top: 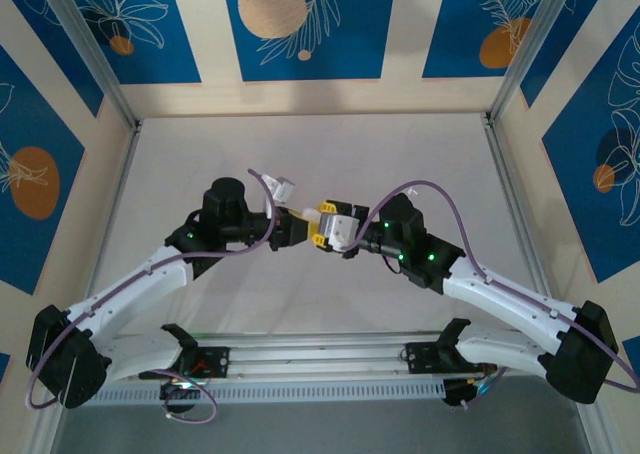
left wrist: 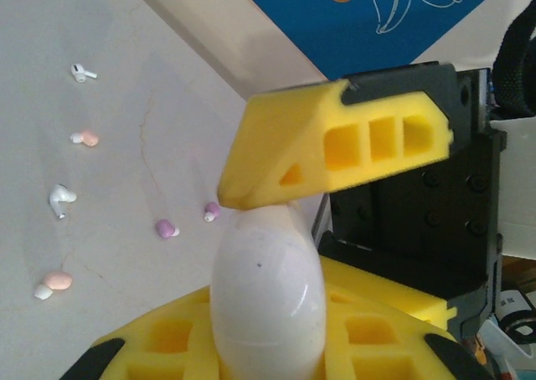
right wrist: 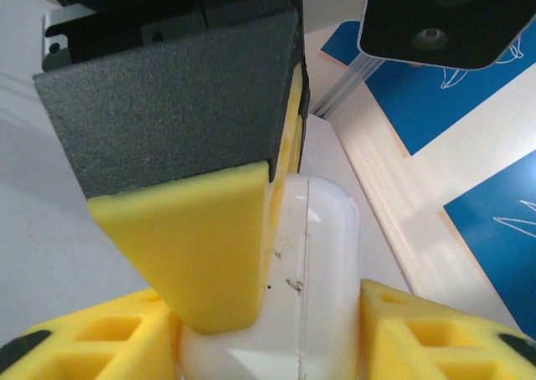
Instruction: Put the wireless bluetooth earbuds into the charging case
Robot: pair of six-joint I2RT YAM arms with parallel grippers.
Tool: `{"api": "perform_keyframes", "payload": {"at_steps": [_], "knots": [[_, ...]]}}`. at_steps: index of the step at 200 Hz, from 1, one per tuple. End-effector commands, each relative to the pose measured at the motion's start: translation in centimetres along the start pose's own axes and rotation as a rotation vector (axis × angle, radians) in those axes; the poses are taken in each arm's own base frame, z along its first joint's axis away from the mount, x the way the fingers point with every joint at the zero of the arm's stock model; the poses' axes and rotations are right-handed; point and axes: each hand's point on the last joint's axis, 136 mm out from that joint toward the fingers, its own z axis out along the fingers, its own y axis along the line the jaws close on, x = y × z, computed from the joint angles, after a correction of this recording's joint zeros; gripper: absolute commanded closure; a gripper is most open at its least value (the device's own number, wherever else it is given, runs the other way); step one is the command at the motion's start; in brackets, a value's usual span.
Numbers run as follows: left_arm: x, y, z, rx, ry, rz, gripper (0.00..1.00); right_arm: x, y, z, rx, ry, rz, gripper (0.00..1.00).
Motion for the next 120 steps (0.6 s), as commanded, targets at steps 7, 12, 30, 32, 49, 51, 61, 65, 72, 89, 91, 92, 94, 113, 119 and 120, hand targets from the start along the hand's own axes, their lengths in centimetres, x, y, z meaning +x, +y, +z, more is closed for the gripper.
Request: {"api": "perform_keyframes", "payload": {"at_steps": [7, 12, 30, 32, 49, 51, 61, 65, 72, 89, 91, 92, 94, 113, 119, 120], "knots": [[-1.7, -0.7, -1.0, -0.023, -0.11, 0.123, 0.88, -1.8, -1.3, -1.9, 0.023, -0.025, 0.198, 0.42], [-1.9, -0.7, -1.2, -0.027, -0.14, 0.145, 0.89, -2.0, -1.8, -2.4, 0.035, -0.024, 0.285, 0.41], [-2.9, -0.8, -2.3, -0.043, -0.278, 0.253, 0.95, -1.9, -4.5, -4.4, 0.099, -0.009, 0.674, 0.32], [-3.0, -0.8, -2.5, -0.044, -0.295, 0.269, 0.96, -1.8, -4.7, -4.7, 0.105, -0.004, 0.719, 0.31], [-3.7, -1.4, -3.4, -0.041, -0.405, 0.393, 1.0, -1.0, -5.8, -6.2, 0.058, 0.003, 1.044, 0.3], [-3.9, -1.5, -3.5, -0.041, -0.415, 0.405, 1.0, -0.9, -5.9, -6.3, 0.049, 0.004, 1.073, 0.3], [-4.0, -1.6, -3.6, -0.043, -0.44, 0.458, 1.0, -1.0, -6.1, -6.8, -0.014, 0.001, 1.204, 0.3], [-4.0, -1.7, -3.6, -0.039, -0.443, 0.479, 1.0, -1.1, -6.2, -7.0, -0.037, -0.001, 1.243, 0.3], [-4.0, -1.8, -3.4, -0.03, -0.447, 0.511, 1.0, -1.2, -6.4, -7.2, -0.073, 0.001, 1.295, 0.3], [-3.9, -2.0, -2.9, 0.001, -0.46, 0.56, 0.99, -2.1, -6.5, -7.1, -0.151, 0.011, 1.355, 0.27], [-3.9, -1.9, -2.9, 0.0, -0.463, 0.56, 0.99, -2.3, -6.4, -7.0, -0.162, 0.012, 1.356, 0.26], [-4.0, -1.9, -2.9, 0.001, -0.467, 0.561, 0.99, -2.4, -6.4, -7.0, -0.168, 0.013, 1.357, 0.26], [-4.0, -1.8, -2.8, 0.001, -0.469, 0.563, 0.98, -2.5, -6.3, -6.9, -0.179, 0.014, 1.357, 0.26], [-3.8, -1.8, -2.3, 0.042, -0.5, 0.586, 0.96, -3.6, -5.4, -6.0, -0.25, 0.048, 1.33, 0.23], [-3.8, -1.9, -2.2, 0.054, -0.515, 0.596, 0.95, -3.8, -4.9, -5.5, -0.263, 0.066, 1.32, 0.23], [-3.8, -1.9, -2.1, 0.058, -0.516, 0.595, 0.95, -3.7, -4.8, -5.5, -0.267, 0.071, 1.319, 0.23]]}}
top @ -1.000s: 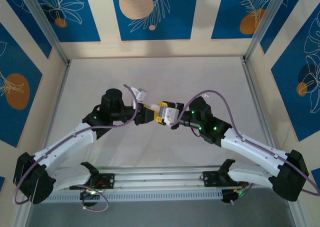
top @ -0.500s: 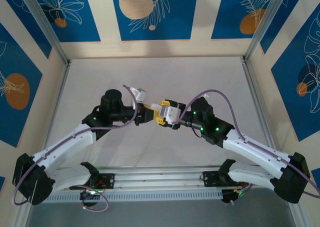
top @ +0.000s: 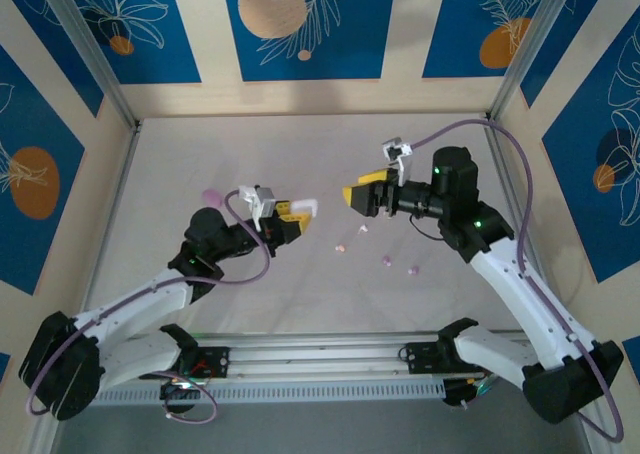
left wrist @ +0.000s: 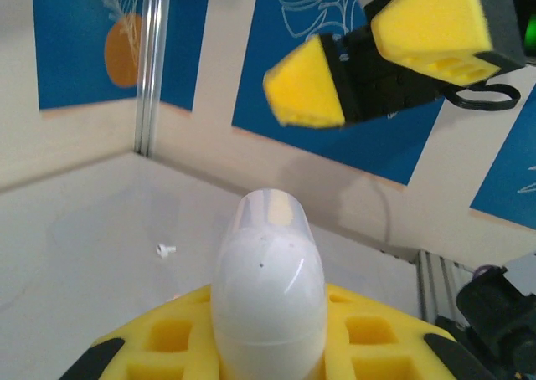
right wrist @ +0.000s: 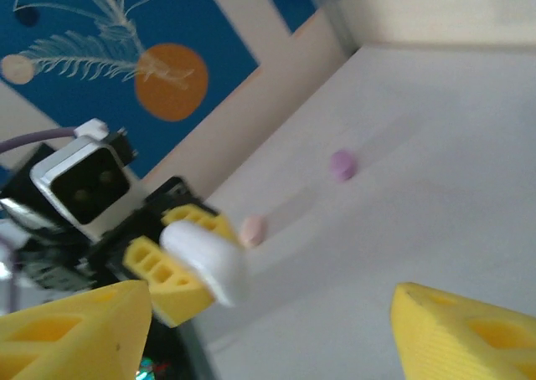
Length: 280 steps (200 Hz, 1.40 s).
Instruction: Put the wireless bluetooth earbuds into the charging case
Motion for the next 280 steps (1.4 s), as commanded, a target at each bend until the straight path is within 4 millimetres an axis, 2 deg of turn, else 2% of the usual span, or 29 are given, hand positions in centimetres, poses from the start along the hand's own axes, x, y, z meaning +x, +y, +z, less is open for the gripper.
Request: {"api": "perform_keyframes", "payload": {"at_steps": [1, 19, 50, 74, 125, 157, 228, 280], "knots": [[-2.0, -1.4, 0.3, 0.074, -0.144, 0.117, 0.95, 2.3, 2.8, 0.9, -0.107, 0.153, 0.106, 0.23], [-1.8, -1.2, 0.7, 0.098, -0.169, 0.086, 0.95, 3.3, 3.0, 2.2, -0.079, 0.206, 0.081, 0.23], [-1.5, -1.2, 1.1, 0.11, -0.187, 0.072, 0.95, 4.1, 1.5, 3.8, -0.004, 0.241, 0.08, 0.25], [-1.3, -1.4, 1.1, 0.119, -0.175, 0.07, 0.95, 4.3, -0.1, 4.1, 0.068, 0.231, 0.089, 0.26], [-0.8, -1.8, 1.2, 0.143, -0.142, 0.055, 0.94, 4.4, -0.5, 4.6, 0.07, 0.243, 0.086, 0.29], [-1.3, -1.9, 1.2, 0.15, -0.153, 0.055, 0.94, 4.5, -1.4, 5.0, 0.1, 0.246, 0.084, 0.3], [-1.0, -2.9, 0.9, 0.181, -0.133, 0.08, 0.93, 2.5, -1.9, 5.2, 0.117, 0.196, 0.107, 0.31], [-1.1, -3.0, 0.7, 0.176, -0.134, 0.096, 0.91, 2.2, -2.3, 5.5, 0.134, 0.207, 0.114, 0.31]]}}
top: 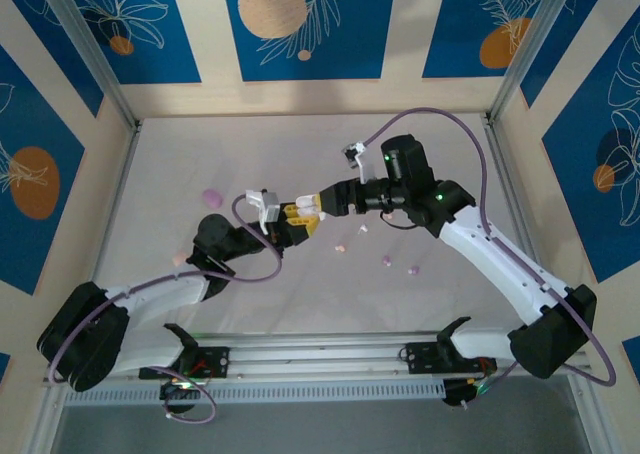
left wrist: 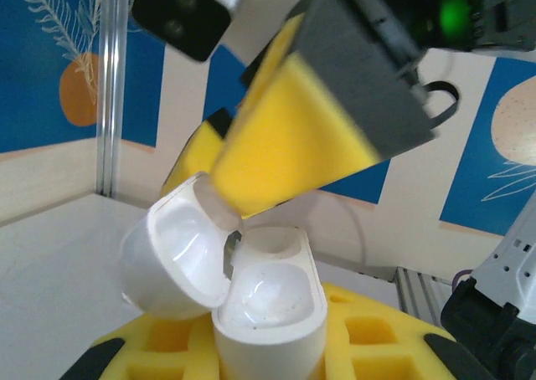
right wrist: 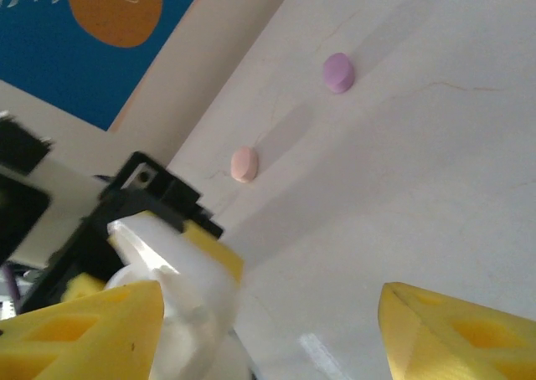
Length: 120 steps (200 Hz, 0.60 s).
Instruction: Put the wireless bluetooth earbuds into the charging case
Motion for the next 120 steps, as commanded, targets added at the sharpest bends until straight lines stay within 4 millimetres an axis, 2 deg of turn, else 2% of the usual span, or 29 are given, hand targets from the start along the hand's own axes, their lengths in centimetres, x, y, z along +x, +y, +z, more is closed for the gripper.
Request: {"api": "perform_keyframes", "payload": {"at_steps": [1, 41, 64, 81, 98, 120], "knots": [[-1.7, -1.8, -0.1, 0.064, -0.047, 0.074, 0.91, -0.8, -0.2, -0.1, 0.022, -0.01, 0.012, 0.3], [-1.2, -1.0, -0.4, 0.009, -0.034, 0.074, 0.9, -1.4, 1.5, -1.3, -0.027, -0.032, -0.02, 0.29], [-0.9, -0.4, -0.9, -0.047, -0.027, 0.091, 0.9, -2.0, 3.1, -3.1, -0.063, -0.085, -0.06, 0.27], [-0.7, -0.1, -1.4, -0.081, -0.013, 0.108, 0.9, -2.6, 3.3, -4.8, -0.043, -0.147, -0.077, 0.27], [-0.6, 0.1, -1.9, -0.108, 0.0, 0.125, 0.9, -3.2, 1.3, -6.3, 0.049, -0.207, -0.038, 0.27], [-0.6, 0.0, -2.5, -0.131, 0.009, 0.138, 0.9, -2.5, -5.0, -7.5, 0.242, -0.224, 0.135, 0.35]]}}
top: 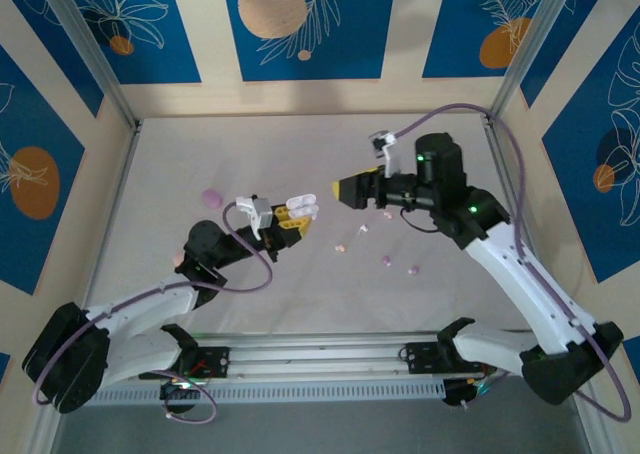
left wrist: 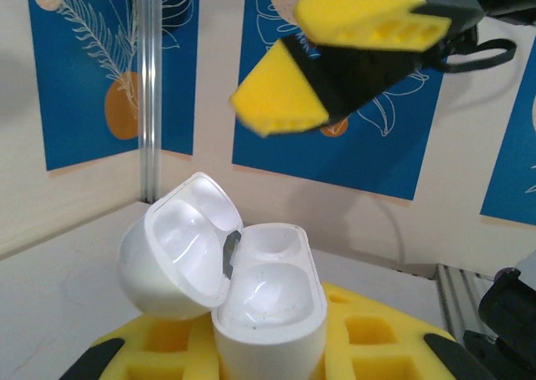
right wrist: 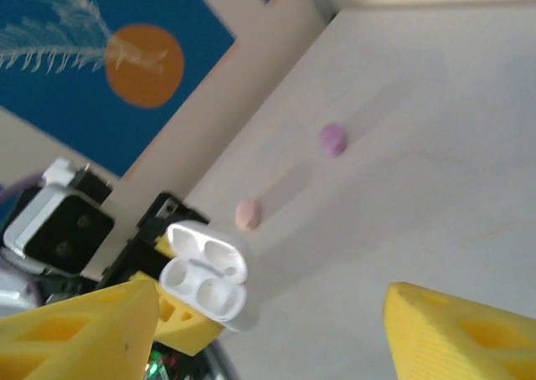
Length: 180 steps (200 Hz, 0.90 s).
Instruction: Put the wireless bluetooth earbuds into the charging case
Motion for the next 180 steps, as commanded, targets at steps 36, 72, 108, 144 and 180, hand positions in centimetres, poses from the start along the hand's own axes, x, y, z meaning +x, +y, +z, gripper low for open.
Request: {"api": "perform_keyframes", "payload": {"at_steps": [36, 72, 108, 144, 180], "knots": [[-0.1, -0.4, -1.6, -0.045, 0.024, 0.044, 0.89, 5.5, -15.7, -0.7, 0.41, 0.139, 0.395, 0.41], [-0.1, -0.6, -2.2, -0.055, 0.029, 0.037, 0.89, 9.9, -22.6, -0.1, 0.643, 0.309, 0.555, 0.43], [0.2, -0.6, -2.4, -0.064, 0.035, 0.036, 0.88, 12.3, -24.5, 2.9, 0.648, 0.405, 0.653, 0.48], [0.9, -0.4, -2.5, -0.07, 0.052, 0.042, 0.88, 15.0, -25.5, 5.7, 0.738, 0.52, 0.69, 0.49], [1.5, -0.3, -2.5, -0.068, 0.065, 0.051, 0.88, 17.0, -26.4, 7.5, 0.808, 0.6, 0.719, 0.49]]}}
